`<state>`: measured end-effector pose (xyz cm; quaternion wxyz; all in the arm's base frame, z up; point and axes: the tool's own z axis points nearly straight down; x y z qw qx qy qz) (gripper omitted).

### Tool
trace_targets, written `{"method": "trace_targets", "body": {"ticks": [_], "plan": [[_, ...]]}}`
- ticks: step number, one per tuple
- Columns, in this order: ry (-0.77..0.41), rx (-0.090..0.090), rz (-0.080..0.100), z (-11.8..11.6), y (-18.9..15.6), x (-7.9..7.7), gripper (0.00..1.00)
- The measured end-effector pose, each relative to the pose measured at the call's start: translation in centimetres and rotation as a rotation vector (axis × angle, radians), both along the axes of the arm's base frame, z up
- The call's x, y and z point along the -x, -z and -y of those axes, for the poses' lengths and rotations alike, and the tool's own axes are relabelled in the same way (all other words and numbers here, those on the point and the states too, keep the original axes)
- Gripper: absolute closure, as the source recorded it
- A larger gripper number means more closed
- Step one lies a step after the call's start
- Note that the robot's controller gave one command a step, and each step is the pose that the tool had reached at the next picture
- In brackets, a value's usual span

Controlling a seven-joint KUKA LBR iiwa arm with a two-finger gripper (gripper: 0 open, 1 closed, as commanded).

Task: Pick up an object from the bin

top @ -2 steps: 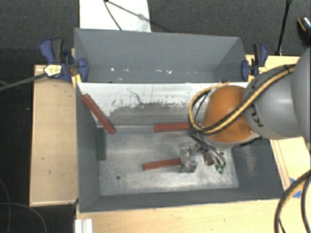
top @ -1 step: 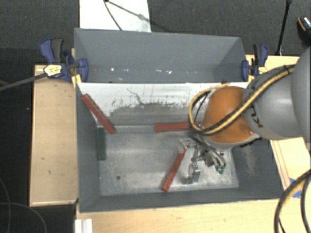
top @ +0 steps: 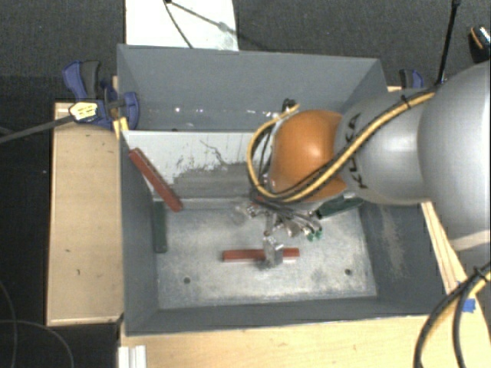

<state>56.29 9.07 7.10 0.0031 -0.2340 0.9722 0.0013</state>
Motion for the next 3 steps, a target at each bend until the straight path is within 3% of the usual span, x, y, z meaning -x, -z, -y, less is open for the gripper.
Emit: {"method": "trace_targets", "body": {"ticks": [1, 2, 3], "plan": [[0.003, 0.002, -0.001, 0.2, 0.0, 0.0, 1.00], [0.065, 0.000, 0.005, -2.1, -13.0, 0.2, 1.00], [0.066, 0.002, -0.003, -2.1, -12.6, 0.4, 0.00]]}}
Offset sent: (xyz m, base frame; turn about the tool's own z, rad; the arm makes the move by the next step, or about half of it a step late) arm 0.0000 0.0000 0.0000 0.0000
